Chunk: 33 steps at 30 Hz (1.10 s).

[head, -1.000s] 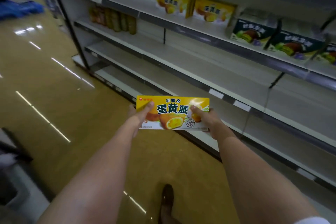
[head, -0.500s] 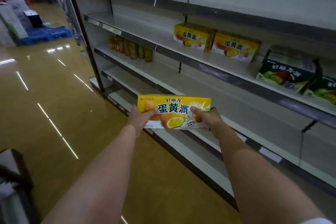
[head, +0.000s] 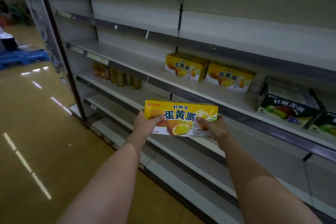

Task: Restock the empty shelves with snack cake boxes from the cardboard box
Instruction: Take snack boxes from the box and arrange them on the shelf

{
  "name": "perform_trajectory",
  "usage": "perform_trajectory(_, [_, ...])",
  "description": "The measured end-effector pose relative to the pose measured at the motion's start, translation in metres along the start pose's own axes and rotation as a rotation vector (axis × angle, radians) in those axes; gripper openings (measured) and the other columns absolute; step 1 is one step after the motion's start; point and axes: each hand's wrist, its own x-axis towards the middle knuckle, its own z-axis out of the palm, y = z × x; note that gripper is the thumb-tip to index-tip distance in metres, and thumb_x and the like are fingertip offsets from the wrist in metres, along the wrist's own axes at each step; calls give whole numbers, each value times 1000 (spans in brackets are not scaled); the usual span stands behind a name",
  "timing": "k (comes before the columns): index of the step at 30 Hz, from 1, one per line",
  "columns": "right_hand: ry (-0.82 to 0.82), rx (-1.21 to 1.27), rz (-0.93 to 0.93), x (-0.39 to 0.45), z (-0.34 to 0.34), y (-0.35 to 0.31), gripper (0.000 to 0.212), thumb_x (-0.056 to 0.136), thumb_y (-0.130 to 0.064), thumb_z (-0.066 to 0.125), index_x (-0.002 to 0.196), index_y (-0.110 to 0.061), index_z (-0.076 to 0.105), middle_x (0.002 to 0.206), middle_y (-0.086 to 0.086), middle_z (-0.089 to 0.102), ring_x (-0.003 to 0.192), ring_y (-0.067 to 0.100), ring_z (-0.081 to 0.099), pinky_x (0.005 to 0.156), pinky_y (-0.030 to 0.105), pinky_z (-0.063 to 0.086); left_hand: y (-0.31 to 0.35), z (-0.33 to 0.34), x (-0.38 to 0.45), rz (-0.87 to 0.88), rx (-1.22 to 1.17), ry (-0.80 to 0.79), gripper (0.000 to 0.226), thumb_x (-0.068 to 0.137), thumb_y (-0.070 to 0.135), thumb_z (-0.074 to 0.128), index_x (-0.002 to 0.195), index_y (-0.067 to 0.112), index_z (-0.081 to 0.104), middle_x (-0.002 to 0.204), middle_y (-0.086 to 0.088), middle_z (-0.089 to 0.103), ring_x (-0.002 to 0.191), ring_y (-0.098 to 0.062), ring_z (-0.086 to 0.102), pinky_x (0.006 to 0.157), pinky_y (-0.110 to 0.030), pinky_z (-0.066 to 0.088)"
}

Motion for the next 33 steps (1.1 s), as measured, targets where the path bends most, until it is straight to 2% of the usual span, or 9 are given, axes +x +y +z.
perform_trajectory(2, [57, 47, -20, 12, 2, -9, 61, 70, -21, 84, 118, -4, 50, 106, 9, 67, 88, 22, 67, 72, 33, 55, 12, 7, 23, 29, 11, -62, 49, 72, 30, 82, 110, 19, 53, 111, -4, 63, 100, -24, 61, 90, -39, 48])
perform_trajectory(8, [188, 87, -55, 38, -5, -28, 51, 76, -26, 80, 119, -12, 57, 112, 7, 68, 97, 25, 67, 87, 41, 54, 46, 40, 76, 41, -27, -218, 53, 75, 33, 79, 116, 15, 51, 114, -6, 61, 105, -27, 58, 91, -40, 45])
perform_trajectory(12, [253, 60, -68, 39, -19, -36, 34, 80, -23, 76, 111, -18, 63, 104, 2, 70, 93, 21, 66, 78, 33, 50, 66, 66, 96, 50, -48, -328, 60, 75, 26, 79, 125, 17, 48, 120, -6, 61, 110, -27, 57, 101, -49, 42])
perform_trajectory(17, [295, -14, -36, 54, -49, -53, 10, 84, -4, 65, 91, -11, 61, 87, 6, 62, 77, 18, 55, 60, 27, 41, 79, 100, 117, 89, -27, -410, 48, 71, 17, 76, 111, 28, 53, 119, -6, 60, 106, -26, 59, 98, -52, 45])
perform_trajectory(19, [314, -11, -23, 66, -58, -58, 15, 84, -10, 68, 96, -15, 62, 94, 7, 63, 85, 21, 55, 62, 28, 40, 84, 113, 124, 94, -31, -405, 42, 70, 16, 74, 104, 32, 54, 119, -6, 60, 105, -26, 60, 97, -51, 46])
perform_trajectory(23, [339, -29, -51, 90, -75, -61, 31, 82, -13, 72, 111, -15, 61, 111, 7, 60, 99, 24, 54, 84, 34, 41, 94, 138, 134, 144, 67, -375, 41, 68, 31, 73, 105, 36, 56, 121, -5, 58, 114, -29, 56, 101, -53, 42])
perform_trajectory(27, [342, -136, -53, 112, -90, -61, 42, 81, -18, 74, 120, -12, 59, 121, 10, 60, 110, 27, 56, 93, 35, 41, 98, 147, 140, 274, 508, -284, 51, 85, 45, 64, 129, 24, 52, 147, -15, 33, 136, -35, 35, 107, -49, 33])
perform_trajectory(29, [336, -130, -44, 117, -91, -62, 36, 82, -16, 74, 113, -12, 59, 114, 10, 61, 96, 24, 57, 83, 31, 43, 96, 151, 142, 293, 535, -286, 51, 87, 44, 63, 130, 20, 52, 145, -15, 34, 132, -35, 40, 103, -46, 36])
perform_trajectory(33, [362, -137, -25, 130, -95, -60, 24, 81, -23, 74, 99, -15, 59, 97, 7, 59, 62, 10, 43, 55, 24, 34, 96, 168, 153, 307, 418, -328, 39, 88, 35, 65, 120, 15, 57, 123, -10, 60, 113, -30, 56, 92, -39, 43])
